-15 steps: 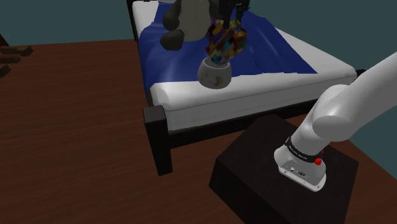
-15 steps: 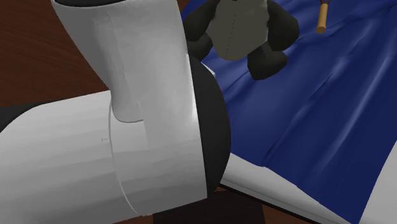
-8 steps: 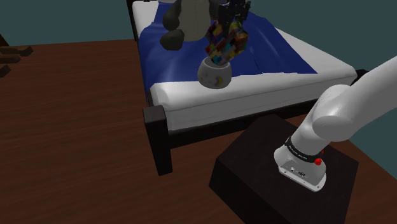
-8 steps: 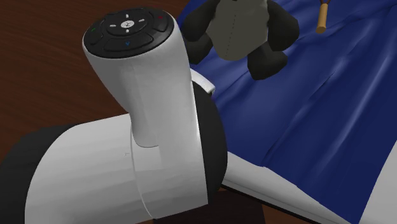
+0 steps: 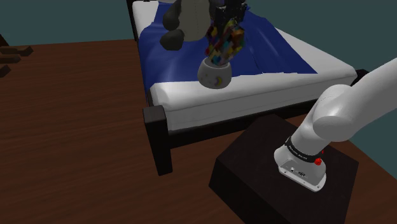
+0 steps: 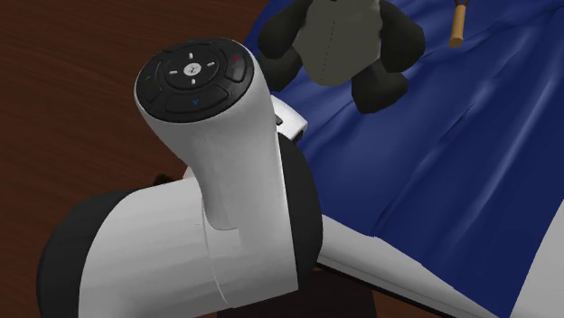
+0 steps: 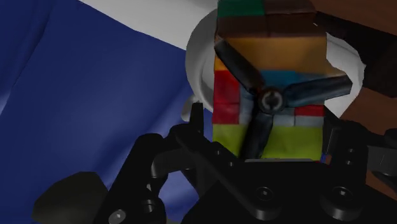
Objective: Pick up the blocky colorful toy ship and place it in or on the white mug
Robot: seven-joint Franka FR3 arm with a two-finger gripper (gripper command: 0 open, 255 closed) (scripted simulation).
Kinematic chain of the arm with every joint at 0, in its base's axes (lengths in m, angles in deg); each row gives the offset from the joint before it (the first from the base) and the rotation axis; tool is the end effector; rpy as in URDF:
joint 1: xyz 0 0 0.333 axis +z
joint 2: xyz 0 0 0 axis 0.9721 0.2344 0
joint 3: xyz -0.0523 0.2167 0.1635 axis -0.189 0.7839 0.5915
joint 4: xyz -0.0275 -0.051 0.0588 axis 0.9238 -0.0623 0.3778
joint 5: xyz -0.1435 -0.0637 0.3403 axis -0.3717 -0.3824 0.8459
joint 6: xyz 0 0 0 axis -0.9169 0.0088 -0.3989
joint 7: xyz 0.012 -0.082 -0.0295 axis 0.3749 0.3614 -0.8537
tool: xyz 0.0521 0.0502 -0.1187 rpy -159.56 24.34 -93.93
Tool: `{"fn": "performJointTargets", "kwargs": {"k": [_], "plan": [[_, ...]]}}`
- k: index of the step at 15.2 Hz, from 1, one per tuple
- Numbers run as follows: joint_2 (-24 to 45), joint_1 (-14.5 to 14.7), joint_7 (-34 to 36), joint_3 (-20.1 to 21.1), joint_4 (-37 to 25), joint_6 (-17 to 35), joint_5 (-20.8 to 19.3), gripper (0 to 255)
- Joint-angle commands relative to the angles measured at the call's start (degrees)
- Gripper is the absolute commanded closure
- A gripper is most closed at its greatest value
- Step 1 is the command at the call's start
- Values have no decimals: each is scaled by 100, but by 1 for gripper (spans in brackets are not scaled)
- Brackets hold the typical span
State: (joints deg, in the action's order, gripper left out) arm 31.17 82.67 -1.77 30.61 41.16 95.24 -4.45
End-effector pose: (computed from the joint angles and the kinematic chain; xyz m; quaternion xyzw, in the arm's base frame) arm 0.4310 0.0671 0.5508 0.9992 -0.0152 0.0344 0.0132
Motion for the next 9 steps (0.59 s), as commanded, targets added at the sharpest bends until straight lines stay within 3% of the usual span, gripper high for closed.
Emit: {"fn": "performJointTargets", "kwargs": {"k": [1, 6, 7, 8, 9], "plan": [[72, 58, 21, 7, 268, -329, 189, 255], [73, 113, 36, -38, 268, -329, 173, 255], [83, 132, 103, 10, 307, -274, 170, 0], [221, 138, 127, 32, 56, -386, 164, 0], [103, 152, 159, 55, 213, -345, 172, 0]]}}
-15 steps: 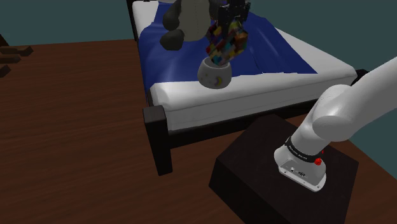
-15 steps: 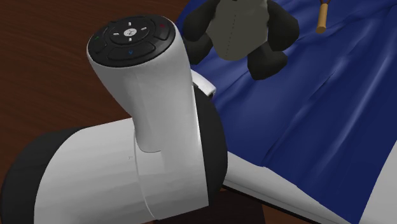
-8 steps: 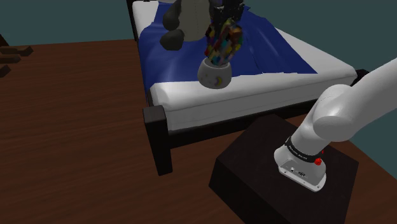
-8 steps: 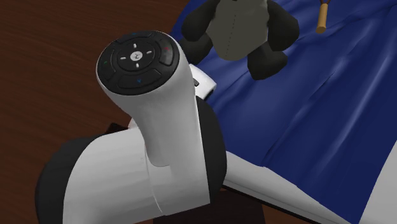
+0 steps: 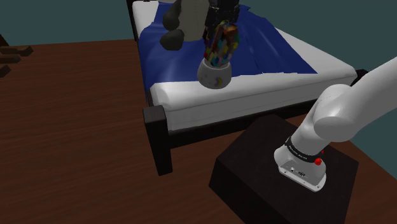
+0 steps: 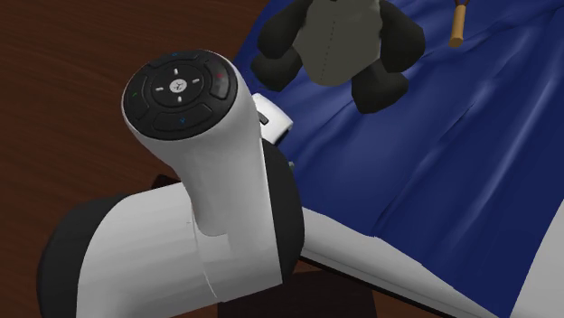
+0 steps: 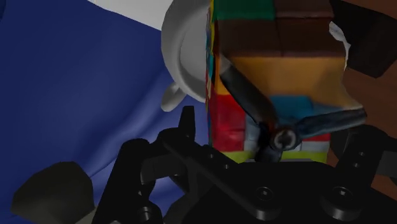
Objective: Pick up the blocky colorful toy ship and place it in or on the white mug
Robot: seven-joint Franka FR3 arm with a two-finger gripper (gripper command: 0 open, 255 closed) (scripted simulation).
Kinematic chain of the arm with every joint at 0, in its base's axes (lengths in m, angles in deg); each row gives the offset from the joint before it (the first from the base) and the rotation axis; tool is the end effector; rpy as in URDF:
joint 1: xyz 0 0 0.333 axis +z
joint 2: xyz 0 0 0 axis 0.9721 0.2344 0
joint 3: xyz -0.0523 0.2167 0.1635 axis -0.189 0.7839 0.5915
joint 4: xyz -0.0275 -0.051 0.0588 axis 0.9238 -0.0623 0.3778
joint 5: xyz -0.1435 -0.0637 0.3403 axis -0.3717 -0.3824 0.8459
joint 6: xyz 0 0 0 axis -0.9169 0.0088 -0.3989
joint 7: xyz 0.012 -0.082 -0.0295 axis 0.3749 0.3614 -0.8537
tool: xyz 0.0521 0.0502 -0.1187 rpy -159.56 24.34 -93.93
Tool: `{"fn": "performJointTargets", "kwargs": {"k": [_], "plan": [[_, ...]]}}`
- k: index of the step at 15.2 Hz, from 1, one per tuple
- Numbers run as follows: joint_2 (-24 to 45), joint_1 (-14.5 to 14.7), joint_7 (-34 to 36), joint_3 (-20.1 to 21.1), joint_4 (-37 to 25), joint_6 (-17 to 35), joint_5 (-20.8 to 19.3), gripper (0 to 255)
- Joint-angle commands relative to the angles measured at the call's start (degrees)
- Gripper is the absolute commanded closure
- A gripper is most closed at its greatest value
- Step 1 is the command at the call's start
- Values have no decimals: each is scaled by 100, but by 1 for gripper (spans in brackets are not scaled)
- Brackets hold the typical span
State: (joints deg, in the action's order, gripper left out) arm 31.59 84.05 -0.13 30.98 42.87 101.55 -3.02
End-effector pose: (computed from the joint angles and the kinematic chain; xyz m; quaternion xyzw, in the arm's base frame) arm 0.4416 0.0860 0.5445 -0.9975 0.0152 -0.0683 0.0061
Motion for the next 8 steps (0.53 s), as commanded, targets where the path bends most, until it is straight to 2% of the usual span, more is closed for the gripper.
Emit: {"fn": "performJointTargets", "kwargs": {"k": [1, 2, 3, 7, 8], "plan": [[17, 36, 51, 58, 177, -884, 39, 0], [71, 47, 89, 86, 11, -995, 41, 0], [31, -17, -127, -81, 97, -961, 28, 0], [221, -16, -120, -86, -814, -1682, 20, 0], [221, -16, -120, -86, -814, -1682, 20, 0]]}}
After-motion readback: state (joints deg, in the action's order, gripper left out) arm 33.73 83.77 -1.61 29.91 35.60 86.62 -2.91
